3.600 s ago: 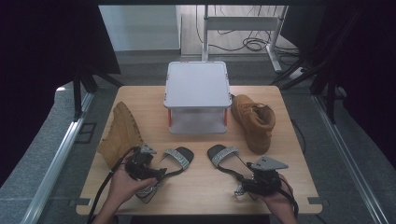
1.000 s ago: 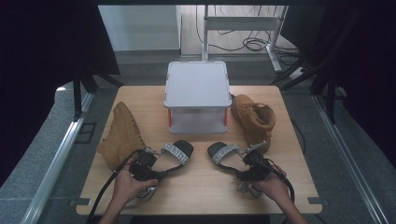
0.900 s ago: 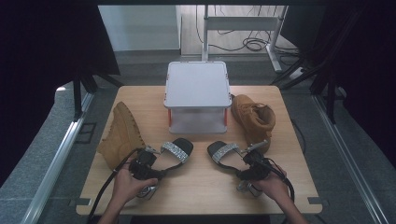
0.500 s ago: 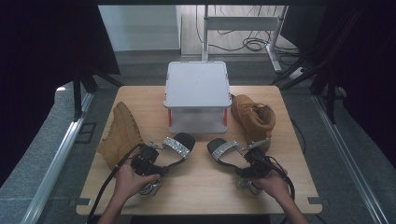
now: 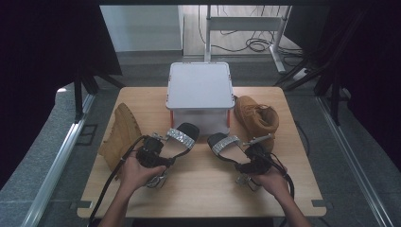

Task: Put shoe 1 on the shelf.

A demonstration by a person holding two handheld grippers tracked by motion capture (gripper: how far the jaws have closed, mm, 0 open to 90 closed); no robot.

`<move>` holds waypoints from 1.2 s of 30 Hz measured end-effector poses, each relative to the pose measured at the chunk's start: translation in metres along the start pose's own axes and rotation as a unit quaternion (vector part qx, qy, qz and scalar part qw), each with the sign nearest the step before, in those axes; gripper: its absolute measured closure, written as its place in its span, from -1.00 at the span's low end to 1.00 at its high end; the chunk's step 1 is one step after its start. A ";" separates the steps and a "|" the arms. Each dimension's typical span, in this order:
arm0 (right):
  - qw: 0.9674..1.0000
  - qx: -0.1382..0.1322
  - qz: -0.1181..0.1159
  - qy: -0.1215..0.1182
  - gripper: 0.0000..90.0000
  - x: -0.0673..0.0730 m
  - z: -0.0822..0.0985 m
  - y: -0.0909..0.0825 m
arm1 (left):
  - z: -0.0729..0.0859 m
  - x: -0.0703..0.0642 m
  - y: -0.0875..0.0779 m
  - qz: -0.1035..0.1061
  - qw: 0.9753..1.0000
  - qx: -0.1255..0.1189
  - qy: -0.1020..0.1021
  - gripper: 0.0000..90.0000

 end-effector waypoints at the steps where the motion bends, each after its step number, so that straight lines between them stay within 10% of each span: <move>1: 1.000 -0.001 0.001 0.002 -0.07 0.000 -0.002 0.000 | -0.002 0.001 0.001 -0.001 1.000 -0.002 -0.002 -0.08; 36: 0.998 -0.018 -0.007 0.062 -0.07 0.003 -0.043 0.015 | -0.039 0.010 0.020 -0.006 0.999 -0.018 -0.042 -0.08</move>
Point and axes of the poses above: each handheld gripper's, and its own axes: y roughly forward along the jaws, z roughly out of its underside, x roughly to its left, the point moved 10 cm from there along y, roughly forward along the jaws, and after that the axes turned 13 degrees about z, right-handed, at the moved point
